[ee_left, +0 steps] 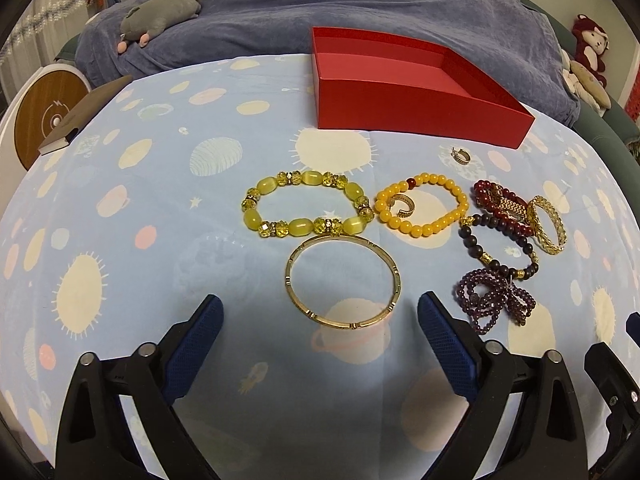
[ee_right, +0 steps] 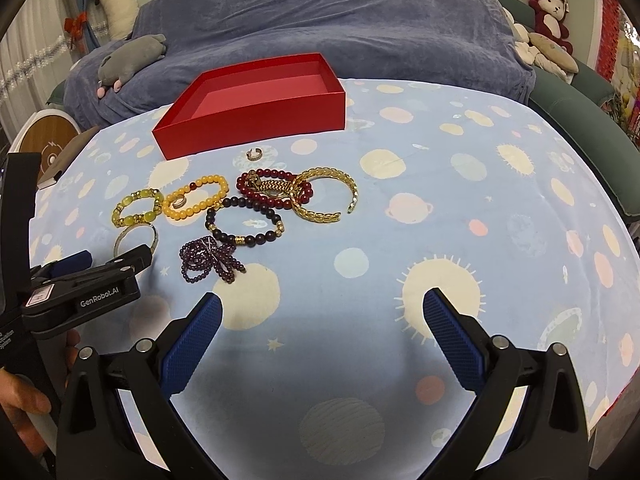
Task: Organize jewelry
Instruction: 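Grasp the thin gold bangle with the left tool while the right tool grasps the twisted gold cuff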
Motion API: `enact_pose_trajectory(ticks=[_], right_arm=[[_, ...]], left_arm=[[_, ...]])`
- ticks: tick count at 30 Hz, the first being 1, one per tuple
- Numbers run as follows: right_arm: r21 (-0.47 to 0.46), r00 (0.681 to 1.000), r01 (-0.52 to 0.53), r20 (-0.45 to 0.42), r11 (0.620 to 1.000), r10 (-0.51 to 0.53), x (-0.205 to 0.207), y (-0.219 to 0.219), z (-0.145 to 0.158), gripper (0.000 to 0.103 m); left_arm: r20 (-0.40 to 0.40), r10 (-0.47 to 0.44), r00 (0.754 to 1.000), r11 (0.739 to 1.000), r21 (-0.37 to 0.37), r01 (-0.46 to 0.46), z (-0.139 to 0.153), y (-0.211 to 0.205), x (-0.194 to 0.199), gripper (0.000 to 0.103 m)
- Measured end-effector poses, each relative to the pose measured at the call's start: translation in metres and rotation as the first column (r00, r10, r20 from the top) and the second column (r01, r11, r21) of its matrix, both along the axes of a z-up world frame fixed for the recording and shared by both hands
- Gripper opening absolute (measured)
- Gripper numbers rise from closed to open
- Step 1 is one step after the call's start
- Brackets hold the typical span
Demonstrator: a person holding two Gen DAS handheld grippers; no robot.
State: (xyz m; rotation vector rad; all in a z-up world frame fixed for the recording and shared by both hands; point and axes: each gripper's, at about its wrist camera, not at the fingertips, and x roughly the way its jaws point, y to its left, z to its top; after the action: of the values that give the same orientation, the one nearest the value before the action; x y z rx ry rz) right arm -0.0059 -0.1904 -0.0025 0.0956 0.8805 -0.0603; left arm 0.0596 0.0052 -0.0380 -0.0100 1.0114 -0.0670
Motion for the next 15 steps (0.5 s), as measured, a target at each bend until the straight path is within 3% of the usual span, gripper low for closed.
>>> enact_pose_trajectory(ticks=[4, 9, 15], right_arm=[[0.003, 1.000, 0.000, -0.016, 1.000, 0.000, 0.004, -0.001, -0.004, 0.096], [0.004, 1.000, -0.006, -0.019, 1.000, 0.006, 0.007, -0.001, -0.005, 0.096], [-0.010, 1.000, -0.003, -0.019, 1.000, 0.002, 0.014, -0.002, -0.006, 0.096]], left_arm=[[0.040, -0.016, 0.999, 0.999, 0.044, 0.014, -0.002, -0.006, 0.002, 0.073], [0.074, -0.043, 0.996, 0.998, 0.047, 0.040, 0.001, -0.011, 0.002, 0.058], [0.066, -0.040, 0.997, 0.999, -0.002, 0.040, 0.005, -0.008, 0.003, 0.058]])
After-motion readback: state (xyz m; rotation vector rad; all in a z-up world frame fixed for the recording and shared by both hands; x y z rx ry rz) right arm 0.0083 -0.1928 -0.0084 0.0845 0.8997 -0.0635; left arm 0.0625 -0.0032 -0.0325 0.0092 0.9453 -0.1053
